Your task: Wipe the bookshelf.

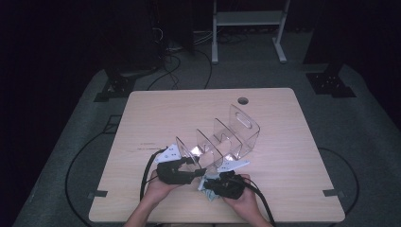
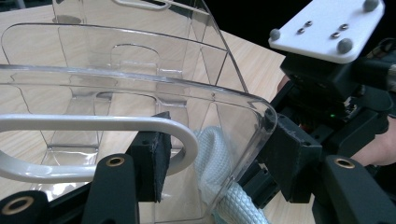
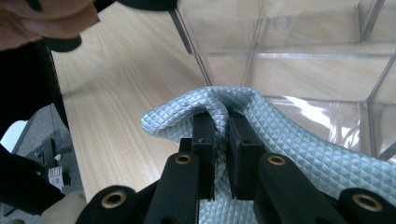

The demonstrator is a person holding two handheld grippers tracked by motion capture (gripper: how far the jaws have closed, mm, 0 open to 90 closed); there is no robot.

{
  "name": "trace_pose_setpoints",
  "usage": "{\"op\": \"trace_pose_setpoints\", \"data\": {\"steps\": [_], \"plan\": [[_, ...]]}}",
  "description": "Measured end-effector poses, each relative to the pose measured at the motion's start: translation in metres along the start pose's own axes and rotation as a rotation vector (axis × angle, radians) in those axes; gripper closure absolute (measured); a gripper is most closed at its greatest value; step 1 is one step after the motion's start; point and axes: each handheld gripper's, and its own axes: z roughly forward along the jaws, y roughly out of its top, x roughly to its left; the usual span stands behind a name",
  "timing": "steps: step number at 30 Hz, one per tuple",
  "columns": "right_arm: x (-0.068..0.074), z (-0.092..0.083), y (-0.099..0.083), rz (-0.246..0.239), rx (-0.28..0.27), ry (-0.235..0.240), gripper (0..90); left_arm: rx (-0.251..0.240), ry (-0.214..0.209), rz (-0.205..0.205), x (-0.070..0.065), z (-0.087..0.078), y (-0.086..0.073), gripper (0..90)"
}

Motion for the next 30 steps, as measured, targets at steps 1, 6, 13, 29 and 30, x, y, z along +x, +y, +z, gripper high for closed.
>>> {"op": "trace_pose_setpoints", "data": {"steps": [1,6,13,29,30], "plan": [[0.0,-0.002,0.001,-0.005,-0.002,-0.002,82.3,-0.003,0.0,0.002,0.0,0.0,0.0,44.6],[0.004,-0.012,0.007,-0.021,-0.053,0.009,82.3,-0.002,0.003,0.007,-0.001,0.0,0.0,44.9],[-0.005,0.007,-0.005,0.008,0.03,-0.009,82.3,-0.002,0.004,0.005,-0.001,0.0,0.0,44.7],[-0.001,-0.012,0.006,-0.006,-0.054,0.007,82.2,-0.002,-0.005,0.01,-0.001,0.0,0.0,45.0],[-0.002,-0.011,0.005,-0.001,-0.052,0.006,82.3,-0.001,-0.006,0.011,-0.001,0.0,0.0,45.0]]}}
